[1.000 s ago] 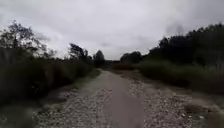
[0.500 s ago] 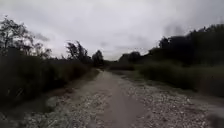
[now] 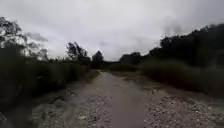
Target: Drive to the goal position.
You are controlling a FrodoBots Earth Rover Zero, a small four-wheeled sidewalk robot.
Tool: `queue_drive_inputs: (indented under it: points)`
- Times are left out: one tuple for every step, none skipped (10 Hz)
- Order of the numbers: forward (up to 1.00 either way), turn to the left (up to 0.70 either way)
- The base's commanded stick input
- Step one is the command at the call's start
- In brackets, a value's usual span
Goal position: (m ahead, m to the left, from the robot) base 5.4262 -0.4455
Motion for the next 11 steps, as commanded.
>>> queue_drive_inputs:
  points:
    - [0.70, 0.35]
    - [0.70, 0.35]
    - [0.70, 0.18]
    - [0.70, 0.00]
    - [0.70, 0.00]
    - [0.70, 0.00]
    - [0.70, 0.00]
    - [0.70, 0.00]
    - [0.70, 0.00]
    - [0.70, 0.00]
    - [0.70, 0.00]
